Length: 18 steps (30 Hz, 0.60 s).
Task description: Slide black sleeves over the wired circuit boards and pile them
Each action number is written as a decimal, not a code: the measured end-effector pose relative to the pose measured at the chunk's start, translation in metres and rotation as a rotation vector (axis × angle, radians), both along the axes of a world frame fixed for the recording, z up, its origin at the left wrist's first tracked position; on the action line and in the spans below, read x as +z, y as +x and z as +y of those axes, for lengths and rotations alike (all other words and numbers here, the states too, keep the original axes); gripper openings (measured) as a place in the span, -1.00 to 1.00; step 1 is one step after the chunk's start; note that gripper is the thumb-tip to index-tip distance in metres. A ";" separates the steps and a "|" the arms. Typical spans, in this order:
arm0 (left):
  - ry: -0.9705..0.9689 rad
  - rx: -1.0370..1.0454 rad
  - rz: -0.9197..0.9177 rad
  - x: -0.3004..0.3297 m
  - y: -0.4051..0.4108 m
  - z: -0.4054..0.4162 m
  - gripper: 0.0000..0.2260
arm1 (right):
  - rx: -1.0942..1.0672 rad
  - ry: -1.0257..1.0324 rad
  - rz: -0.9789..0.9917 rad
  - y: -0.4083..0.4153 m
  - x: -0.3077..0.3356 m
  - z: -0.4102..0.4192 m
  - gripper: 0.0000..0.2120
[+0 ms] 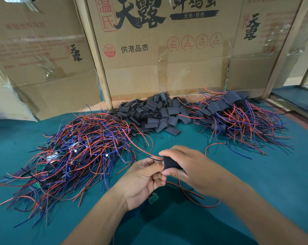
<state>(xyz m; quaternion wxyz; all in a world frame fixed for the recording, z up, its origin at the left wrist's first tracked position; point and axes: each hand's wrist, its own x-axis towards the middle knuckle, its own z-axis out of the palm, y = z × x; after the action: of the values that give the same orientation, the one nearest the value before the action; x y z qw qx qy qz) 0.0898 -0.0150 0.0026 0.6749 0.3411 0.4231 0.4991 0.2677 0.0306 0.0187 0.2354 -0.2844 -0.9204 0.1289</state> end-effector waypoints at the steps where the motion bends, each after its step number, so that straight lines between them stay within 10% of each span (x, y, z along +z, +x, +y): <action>1: 0.003 -0.001 -0.001 0.000 0.000 0.000 -0.82 | 0.001 -0.003 0.008 0.000 0.000 0.000 -0.58; 11: 0.034 0.050 -0.043 0.004 -0.004 0.003 -0.92 | -0.020 0.083 -0.021 0.009 0.005 0.005 -0.59; 18: 0.038 0.176 -0.109 0.010 -0.013 0.007 -0.85 | -0.457 0.056 -0.023 0.041 0.058 0.062 -0.56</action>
<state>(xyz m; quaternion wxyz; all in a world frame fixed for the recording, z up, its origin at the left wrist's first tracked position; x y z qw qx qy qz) 0.0767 -0.0083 0.0124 0.6439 0.2878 0.4047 0.5821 0.3092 0.0922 0.0772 0.2557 -0.4803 -0.8378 0.0434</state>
